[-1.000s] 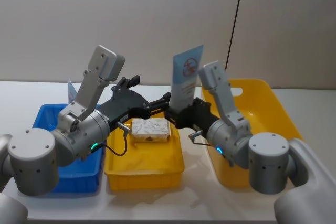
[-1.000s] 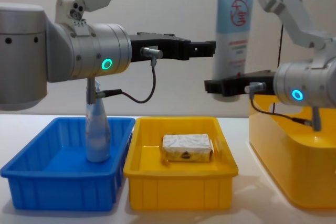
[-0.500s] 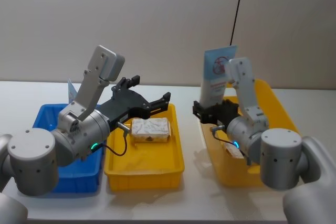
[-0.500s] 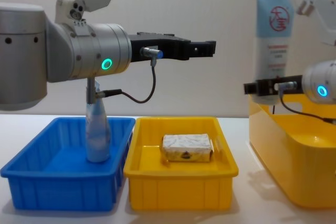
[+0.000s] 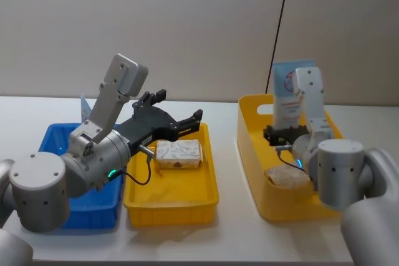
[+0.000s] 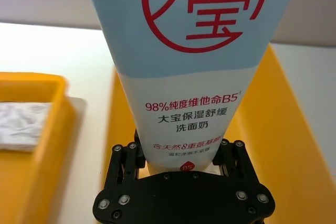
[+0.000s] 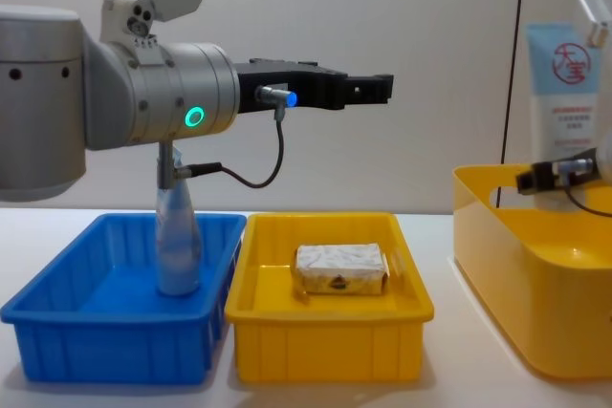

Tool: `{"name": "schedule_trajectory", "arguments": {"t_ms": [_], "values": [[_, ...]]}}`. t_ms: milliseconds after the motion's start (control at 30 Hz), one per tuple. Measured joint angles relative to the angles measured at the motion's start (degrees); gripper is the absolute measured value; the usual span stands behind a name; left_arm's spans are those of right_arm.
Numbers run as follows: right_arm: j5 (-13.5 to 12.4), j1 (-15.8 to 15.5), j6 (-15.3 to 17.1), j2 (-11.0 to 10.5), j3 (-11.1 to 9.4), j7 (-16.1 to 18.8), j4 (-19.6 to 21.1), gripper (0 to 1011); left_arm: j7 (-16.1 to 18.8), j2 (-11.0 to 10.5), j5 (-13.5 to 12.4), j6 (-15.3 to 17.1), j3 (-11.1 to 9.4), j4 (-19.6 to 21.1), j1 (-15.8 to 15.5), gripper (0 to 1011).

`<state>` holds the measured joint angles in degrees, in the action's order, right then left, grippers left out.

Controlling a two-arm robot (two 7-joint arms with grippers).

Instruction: Bimanual collaborative sorting of washing and personal care products

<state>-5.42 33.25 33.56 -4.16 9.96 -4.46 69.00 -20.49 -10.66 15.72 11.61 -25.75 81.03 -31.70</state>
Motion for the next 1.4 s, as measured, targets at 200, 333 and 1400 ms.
{"name": "schedule_trajectory", "arguments": {"t_ms": [200,333,1400], "values": [[1.04,3.54,3.58,0.50,-1.31,-3.06,-5.35,639,0.00,0.00,0.00,0.00,0.00,0.00,0.00,1001],[1.74,6.74,6.08,0.76,-1.92,-4.56,-9.98,640,0.00,0.00,0.00,0.00,0.00,0.00,0.00,1001],[4.28,12.77,12.05,0.17,-0.46,-1.26,-17.31,1004,0.00,0.00,-0.01,0.00,0.00,0.00,0.00,1002]]}}
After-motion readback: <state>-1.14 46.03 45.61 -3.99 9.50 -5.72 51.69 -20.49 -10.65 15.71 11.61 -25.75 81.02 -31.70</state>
